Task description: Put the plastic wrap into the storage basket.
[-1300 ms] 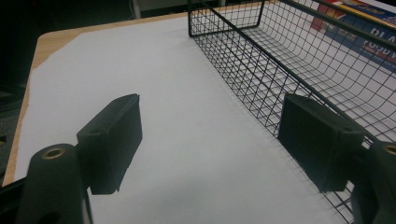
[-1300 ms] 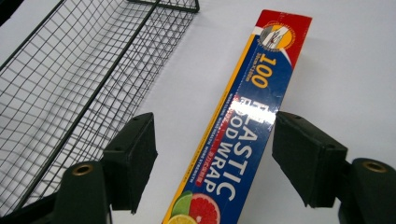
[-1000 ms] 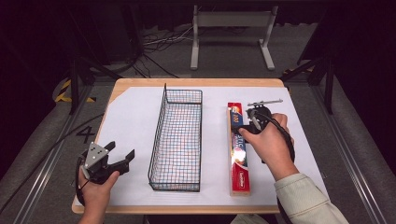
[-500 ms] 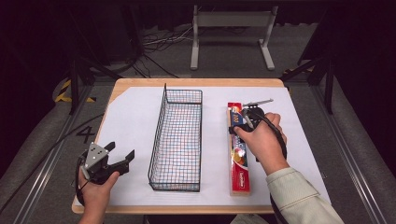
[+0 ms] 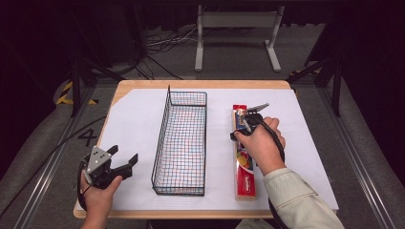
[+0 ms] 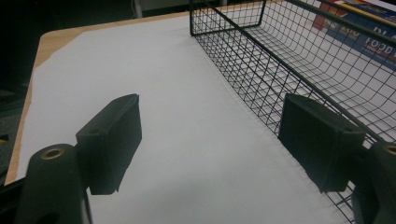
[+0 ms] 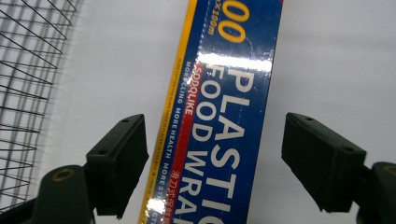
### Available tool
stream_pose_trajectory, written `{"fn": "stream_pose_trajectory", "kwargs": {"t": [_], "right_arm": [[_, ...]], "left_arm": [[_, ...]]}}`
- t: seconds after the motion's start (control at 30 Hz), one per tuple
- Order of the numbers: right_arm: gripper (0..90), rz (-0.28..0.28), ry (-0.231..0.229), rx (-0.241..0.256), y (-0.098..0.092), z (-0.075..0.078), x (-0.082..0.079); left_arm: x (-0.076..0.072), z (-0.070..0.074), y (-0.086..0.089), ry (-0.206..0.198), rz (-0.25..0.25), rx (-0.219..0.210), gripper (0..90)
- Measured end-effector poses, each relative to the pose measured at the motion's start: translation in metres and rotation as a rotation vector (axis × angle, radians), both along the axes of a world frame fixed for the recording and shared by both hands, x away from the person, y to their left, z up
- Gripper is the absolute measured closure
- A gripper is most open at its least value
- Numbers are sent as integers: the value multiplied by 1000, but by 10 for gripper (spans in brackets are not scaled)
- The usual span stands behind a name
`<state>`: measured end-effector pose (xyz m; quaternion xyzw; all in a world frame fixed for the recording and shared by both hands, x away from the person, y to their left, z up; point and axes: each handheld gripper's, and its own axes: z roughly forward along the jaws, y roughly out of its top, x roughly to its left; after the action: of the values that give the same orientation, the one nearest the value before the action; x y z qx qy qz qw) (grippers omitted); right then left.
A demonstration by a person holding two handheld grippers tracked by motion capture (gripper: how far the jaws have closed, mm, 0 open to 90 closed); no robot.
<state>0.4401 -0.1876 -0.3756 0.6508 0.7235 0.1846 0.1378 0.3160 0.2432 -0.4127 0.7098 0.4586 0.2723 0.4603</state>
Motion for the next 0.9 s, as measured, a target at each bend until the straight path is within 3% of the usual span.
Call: {"fn": "stream_pose_trajectory", "kwargs": {"t": [0.1, 0.33, 0.63, 0.9], "right_arm": [[228, 5, 28, 19, 0, -6, 2], [245, -11, 82, 8, 2, -15, 5], [269, -3, 137, -30, 11, -22, 9], [349, -56, 196, -50, 14, -28, 11]], "left_arm": [[0, 0, 0, 5, -4, 3, 221], [1, -1, -1, 1, -4, 7, 226], [1, -1, 0, 5, -5, 6, 225], [1, -2, 0, 5, -6, 7, 223]]}}
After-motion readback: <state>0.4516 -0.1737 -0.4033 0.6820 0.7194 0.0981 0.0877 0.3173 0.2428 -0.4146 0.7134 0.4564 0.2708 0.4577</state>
